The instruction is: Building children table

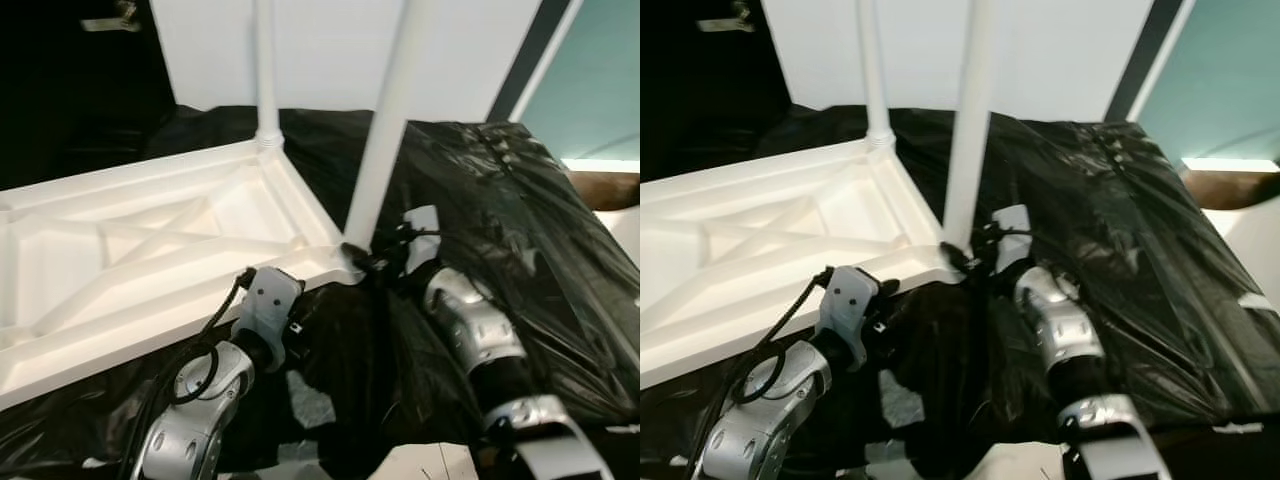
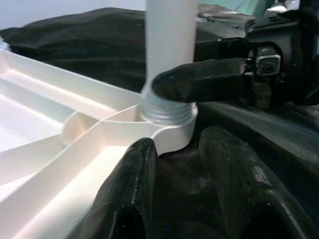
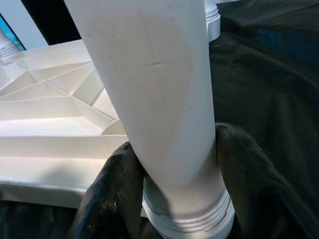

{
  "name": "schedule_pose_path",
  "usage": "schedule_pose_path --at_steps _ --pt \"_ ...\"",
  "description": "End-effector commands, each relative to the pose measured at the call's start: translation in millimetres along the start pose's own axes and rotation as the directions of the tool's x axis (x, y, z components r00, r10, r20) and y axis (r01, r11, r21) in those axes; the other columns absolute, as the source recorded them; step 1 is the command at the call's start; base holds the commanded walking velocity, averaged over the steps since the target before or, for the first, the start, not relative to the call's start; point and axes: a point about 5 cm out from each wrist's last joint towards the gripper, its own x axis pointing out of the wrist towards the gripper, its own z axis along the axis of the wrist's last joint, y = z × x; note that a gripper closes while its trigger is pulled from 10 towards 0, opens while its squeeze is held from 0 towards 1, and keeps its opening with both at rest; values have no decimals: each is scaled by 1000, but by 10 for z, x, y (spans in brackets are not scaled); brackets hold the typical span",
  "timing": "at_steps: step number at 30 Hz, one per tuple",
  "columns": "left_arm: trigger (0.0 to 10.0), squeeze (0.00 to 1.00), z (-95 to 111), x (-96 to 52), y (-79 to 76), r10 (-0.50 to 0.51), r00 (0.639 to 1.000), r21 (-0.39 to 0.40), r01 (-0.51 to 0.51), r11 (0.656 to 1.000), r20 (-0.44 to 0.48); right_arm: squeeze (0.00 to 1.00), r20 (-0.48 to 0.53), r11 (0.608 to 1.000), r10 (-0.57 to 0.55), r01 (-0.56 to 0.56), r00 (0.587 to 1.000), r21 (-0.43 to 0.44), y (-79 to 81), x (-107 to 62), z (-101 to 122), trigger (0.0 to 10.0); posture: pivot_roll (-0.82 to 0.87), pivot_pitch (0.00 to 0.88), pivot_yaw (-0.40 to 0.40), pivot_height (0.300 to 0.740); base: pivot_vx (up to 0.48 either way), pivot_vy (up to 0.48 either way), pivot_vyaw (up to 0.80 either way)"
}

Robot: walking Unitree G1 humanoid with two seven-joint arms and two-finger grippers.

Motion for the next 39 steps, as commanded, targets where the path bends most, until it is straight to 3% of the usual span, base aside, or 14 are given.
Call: schedule_pose_path --at_steps 1,4,11,12,13,19,20,24,31,34,35,36,39 --pt "10000 0 -22 -3 -20 28 1000 -8 -28 1000 -11 0 -18 1000 22 -22 1000 8 111 -22 -1 10000 152 51 -113 740 0 0 0" --pt "10000 0 -33 -1 -29 28 1000 -11 -28 1000 -12 0 -34 1000 9 -9 999 1 128 -92 -32 10000 142 51 -118 740 0 0 0" --pt "10000 0 -35 15 -31 25 1000 -10 -25 1000 -12 0 -61 999 -41 40 997 -11 7 -160 -32 10000 140 47 -118 740 0 0 0" --pt "10000 0 -35 14 -28 26 1000 -9 -26 1000 -12 39 -67 999 -47 47 997 -15 -20 -182 -23 10000 140 45 -119 740 0 0 0" --pt "10000 0 -36 13 -24 27 1000 -7 -27 1000 -12 1000 -70 998 -52 51 996 -25 -57 -201 -17 10000 141 44 -121 740 0 0 0" --pt "10000 0 -12 6 29 69 998 7 -69 998 3 1000 -66 997 -67 64 996 -48 -172 -289 34 10000 143 44 -124 740 0 0 0" --pt "10000 0 -1 11 57 87 996 14 -87 996 8 0 -70 996 -73 69 995 -52 -203 -306 27 10000 144 46 -127 740 0 0 0" --pt "10000 0 2 32 122 122 993 48 -122 991 2 0 -80 997 -76 74 994 -39 -235 -328 1 10000 144 51 -129 740 0 0 0" --pt "10000 0 -129 117 270 164 982 179 -144 973 -99 0 -93 997 -74 71 993 -30 -219 -392 -38 10000 131 61 -117 740 0 0 0" --pt "10000 0 -157 132 290 164 979 193 -140 971 -118 0 -95 997 -73 70 993 -29 -218 -399 -38 10000 129 61 -116 740 0 0 0" --pt "10000 365 -186 157 313 167 976 200 -138 970 -137 0 -94 997 -75 73 993 -31 -221 -407 -36 10000 123 62 -110 740 0 0 0" --pt "10000 1000 -208 186 341 180 971 205 -147 968 -155 0 -92 997 -78 76 993 -31 -229 -413 -28 10000 117 64 -102 740 0 0 0" --pt "10000 1000 -230 245 390 209 961 235 -164 958 -180 0 -85 996 -88 86 993 -30 -247 -426 -10 10000 113 66 -99 740 0 0 0"
